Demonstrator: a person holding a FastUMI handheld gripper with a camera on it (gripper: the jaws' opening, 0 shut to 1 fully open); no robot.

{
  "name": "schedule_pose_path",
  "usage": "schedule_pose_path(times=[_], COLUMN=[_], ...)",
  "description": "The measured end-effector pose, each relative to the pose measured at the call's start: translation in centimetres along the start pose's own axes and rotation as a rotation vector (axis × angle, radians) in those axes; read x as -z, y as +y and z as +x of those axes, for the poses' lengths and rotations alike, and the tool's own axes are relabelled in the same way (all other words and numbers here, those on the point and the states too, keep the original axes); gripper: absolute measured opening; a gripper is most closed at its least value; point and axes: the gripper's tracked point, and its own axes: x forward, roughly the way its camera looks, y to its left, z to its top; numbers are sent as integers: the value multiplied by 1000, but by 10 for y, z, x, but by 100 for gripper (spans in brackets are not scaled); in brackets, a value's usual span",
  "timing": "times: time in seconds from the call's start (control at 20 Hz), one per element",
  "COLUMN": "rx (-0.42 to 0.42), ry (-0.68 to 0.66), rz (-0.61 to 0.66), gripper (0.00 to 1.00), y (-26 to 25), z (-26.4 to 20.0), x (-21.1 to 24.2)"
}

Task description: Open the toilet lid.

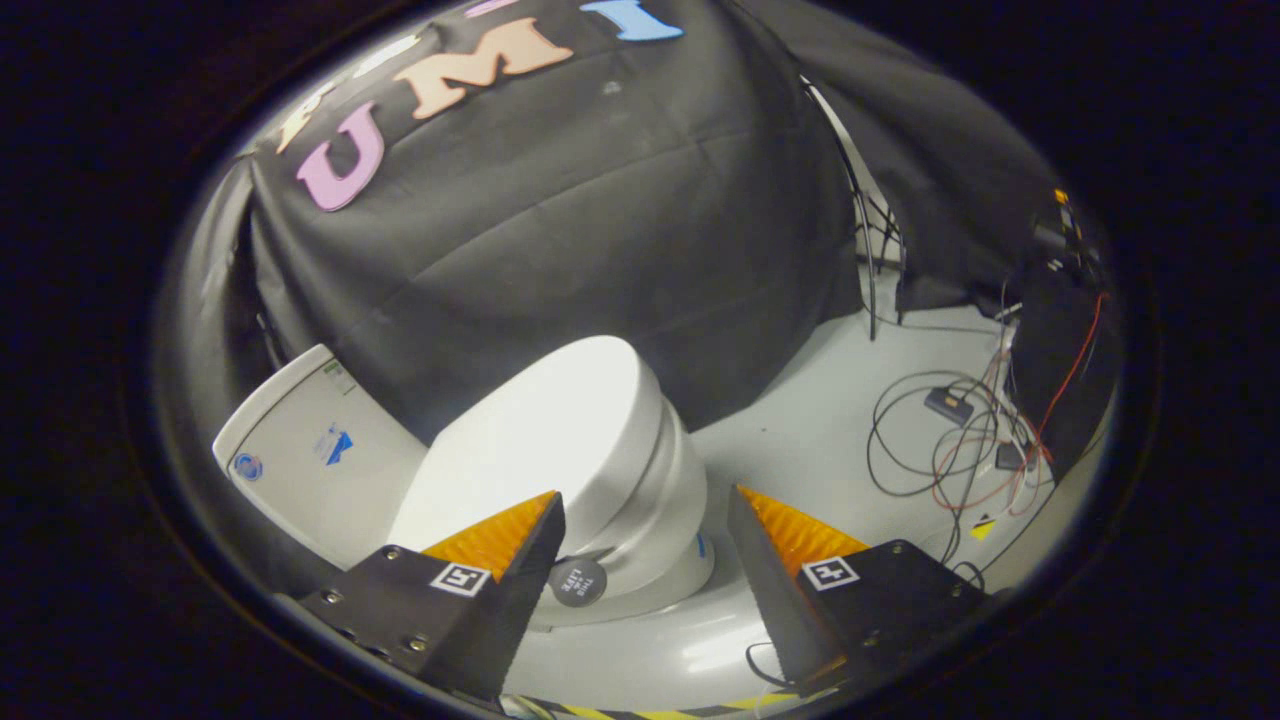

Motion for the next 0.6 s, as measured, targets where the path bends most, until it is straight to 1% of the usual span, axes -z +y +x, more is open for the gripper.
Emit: schedule_pose_path(times=[0.1, 0.15, 0.25, 0.35, 0.4, 0.6], rx=[15, 24, 22, -12, -34, -137], ry=[35, 53, 79, 105, 129, 214], rz=[71, 116, 214, 310, 342, 411], gripper=[97, 99, 99, 98, 97, 97], y=[-12, -18, -23, -19, -13, 18], z=[7, 10, 17, 25, 30, 32], x=[10, 16, 26, 34, 42, 69])
